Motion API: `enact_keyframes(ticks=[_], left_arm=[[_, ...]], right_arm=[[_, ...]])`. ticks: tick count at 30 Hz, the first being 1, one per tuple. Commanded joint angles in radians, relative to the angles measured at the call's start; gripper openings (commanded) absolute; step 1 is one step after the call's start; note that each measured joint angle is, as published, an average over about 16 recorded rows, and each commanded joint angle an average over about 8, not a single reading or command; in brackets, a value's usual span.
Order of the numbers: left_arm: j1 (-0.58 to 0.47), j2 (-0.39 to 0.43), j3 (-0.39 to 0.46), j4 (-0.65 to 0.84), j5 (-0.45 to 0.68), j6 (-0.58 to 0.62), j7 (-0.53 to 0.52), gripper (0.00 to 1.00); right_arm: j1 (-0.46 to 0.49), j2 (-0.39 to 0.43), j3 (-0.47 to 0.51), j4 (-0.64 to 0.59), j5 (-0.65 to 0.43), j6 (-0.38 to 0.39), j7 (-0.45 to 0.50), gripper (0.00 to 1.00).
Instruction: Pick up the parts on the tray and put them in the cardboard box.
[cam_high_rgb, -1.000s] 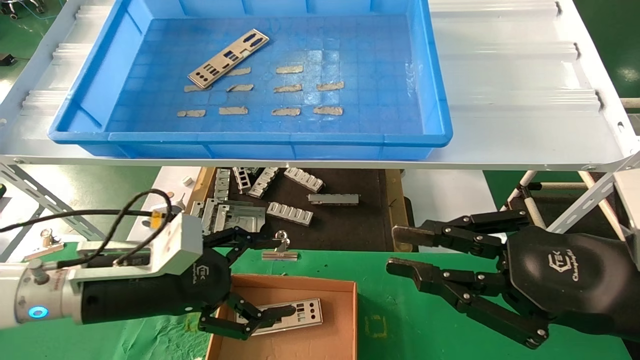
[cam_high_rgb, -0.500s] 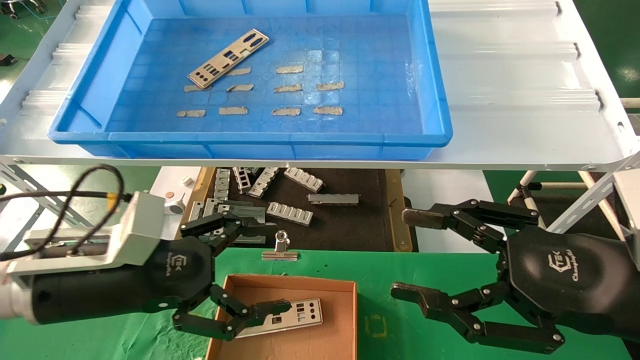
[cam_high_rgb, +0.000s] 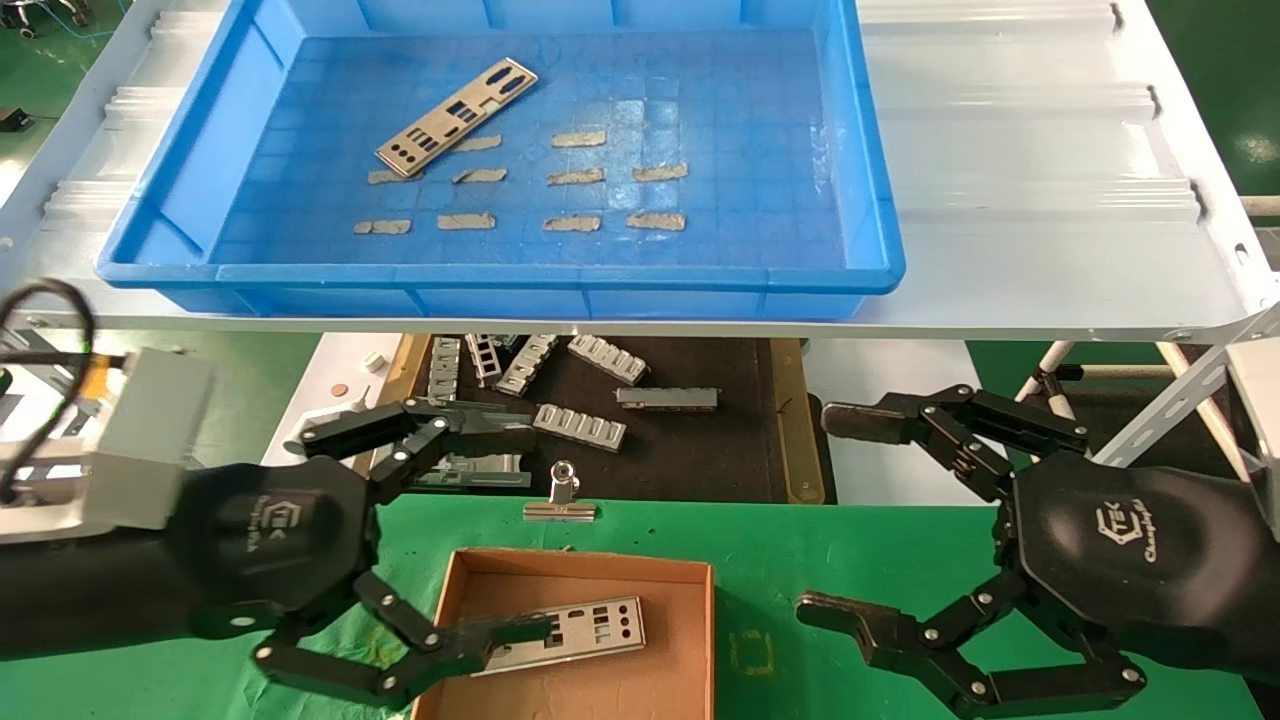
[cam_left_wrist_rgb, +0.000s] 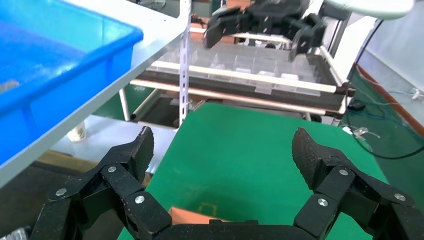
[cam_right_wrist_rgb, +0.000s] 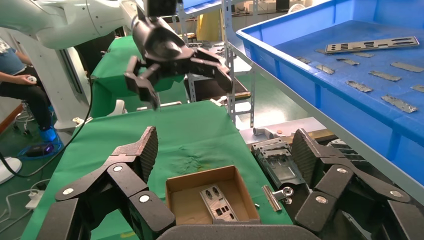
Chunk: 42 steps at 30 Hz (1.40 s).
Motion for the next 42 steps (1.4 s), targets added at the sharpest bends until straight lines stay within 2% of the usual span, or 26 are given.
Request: enact_keyframes(ticks=[1, 15, 42], left_arm=[[0.004, -0.005, -0.017, -0.008, -0.01, 0.012, -0.008, 1.0], [0.024, -0.029, -0.095, -0.046, -0.057, 0.07, -0.045, 1.0], [0.02, -0.025, -0.08, -0.039, -0.048, 0.059, -0.039, 1.0]], right_arm=[[0.0, 0.0, 0.0, 0.0, 0.0, 0.0, 0.0, 1.0], [0.0, 0.0, 0.0, 0.0, 0.0, 0.0, 0.0, 1.0], [0.0, 0.0, 0.0, 0.0, 0.0, 0.0, 0.0, 1.0]])
